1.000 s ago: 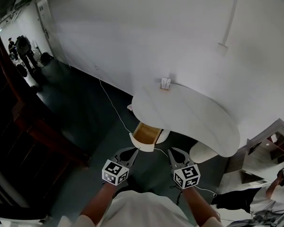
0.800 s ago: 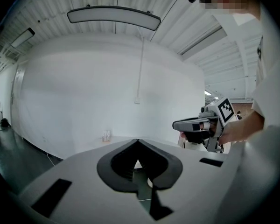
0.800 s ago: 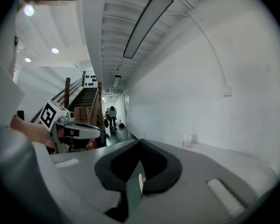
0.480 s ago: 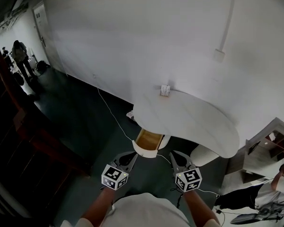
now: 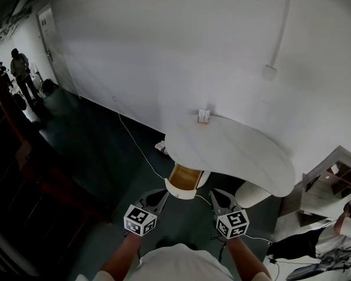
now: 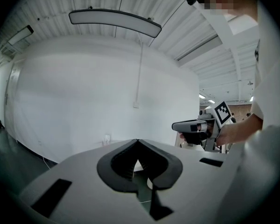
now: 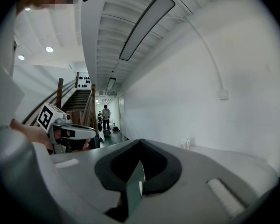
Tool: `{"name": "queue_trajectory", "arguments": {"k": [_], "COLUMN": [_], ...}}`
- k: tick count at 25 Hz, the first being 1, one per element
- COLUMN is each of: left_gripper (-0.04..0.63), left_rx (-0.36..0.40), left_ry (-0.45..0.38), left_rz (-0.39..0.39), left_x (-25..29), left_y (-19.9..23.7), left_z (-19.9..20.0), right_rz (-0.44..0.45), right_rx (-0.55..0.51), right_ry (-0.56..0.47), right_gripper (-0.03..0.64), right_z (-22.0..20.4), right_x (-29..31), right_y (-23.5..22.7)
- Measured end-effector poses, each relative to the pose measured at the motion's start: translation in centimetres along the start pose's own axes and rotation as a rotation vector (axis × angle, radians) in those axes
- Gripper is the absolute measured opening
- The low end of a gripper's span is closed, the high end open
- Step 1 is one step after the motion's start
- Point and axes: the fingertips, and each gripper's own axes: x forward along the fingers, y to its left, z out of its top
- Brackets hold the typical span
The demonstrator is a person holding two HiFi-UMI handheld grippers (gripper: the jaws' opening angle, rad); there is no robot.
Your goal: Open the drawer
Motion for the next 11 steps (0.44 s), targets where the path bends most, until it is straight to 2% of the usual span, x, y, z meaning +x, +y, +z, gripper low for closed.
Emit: {"name": "queue_trajectory", "arguments": {"k": [11], "left_gripper": [0.006], "left_rx": [-0.006], "left_ry": [-0.022], "left_rz": [-0.008], "left_x": [0.73], "left_y": [0.92], "left_z": [-0.12], "right_rz": [0.0], "right_rx": [-0.02], "right_ry": [-0.007], "right_gripper": [0.011], "right_z": [0.42], "right_x": [1.04], "right_y": [-0.12]}}
